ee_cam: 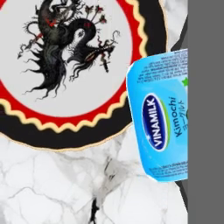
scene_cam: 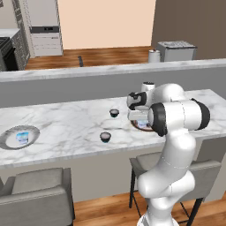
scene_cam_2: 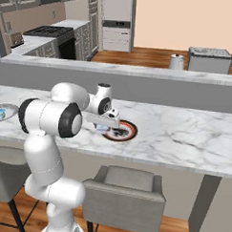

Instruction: Place two yogurt containers on each plate.

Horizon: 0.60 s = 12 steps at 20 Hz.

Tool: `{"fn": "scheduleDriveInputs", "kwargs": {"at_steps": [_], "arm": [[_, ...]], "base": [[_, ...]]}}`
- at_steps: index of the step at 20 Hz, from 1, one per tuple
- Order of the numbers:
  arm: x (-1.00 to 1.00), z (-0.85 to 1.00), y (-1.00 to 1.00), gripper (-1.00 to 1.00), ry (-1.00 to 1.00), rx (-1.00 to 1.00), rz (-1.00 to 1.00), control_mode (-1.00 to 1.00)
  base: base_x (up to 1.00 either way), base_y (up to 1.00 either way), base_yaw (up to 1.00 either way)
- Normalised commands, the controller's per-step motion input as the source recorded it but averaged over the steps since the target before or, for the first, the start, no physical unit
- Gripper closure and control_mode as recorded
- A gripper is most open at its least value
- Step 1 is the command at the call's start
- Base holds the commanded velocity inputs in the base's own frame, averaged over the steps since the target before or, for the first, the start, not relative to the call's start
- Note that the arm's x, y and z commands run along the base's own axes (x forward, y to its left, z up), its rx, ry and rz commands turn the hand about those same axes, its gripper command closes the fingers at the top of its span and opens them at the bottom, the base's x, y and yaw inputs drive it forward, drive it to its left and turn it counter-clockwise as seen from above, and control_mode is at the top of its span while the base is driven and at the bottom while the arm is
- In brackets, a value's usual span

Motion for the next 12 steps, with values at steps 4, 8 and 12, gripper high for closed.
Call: {"fn": "scheduleDriveInputs", "kwargs": {"at_steps": [4, 8, 12], "arm": [[0.09, 0.0, -0.48, 1.0, 0.0, 0.02, 0.0, -1.0], [0.04, -0.14, -0.28, 1.0, 0.0, 0.01, 0.0, -1.0], [0.09, -0.23, -0.12, 1.0, 0.0, 0.01, 0.0, -1.0]], "base": [[0.0, 0.0, 0.0], [0.0, 0.0, 0.0], [0.0, 0.0, 0.0]]}}
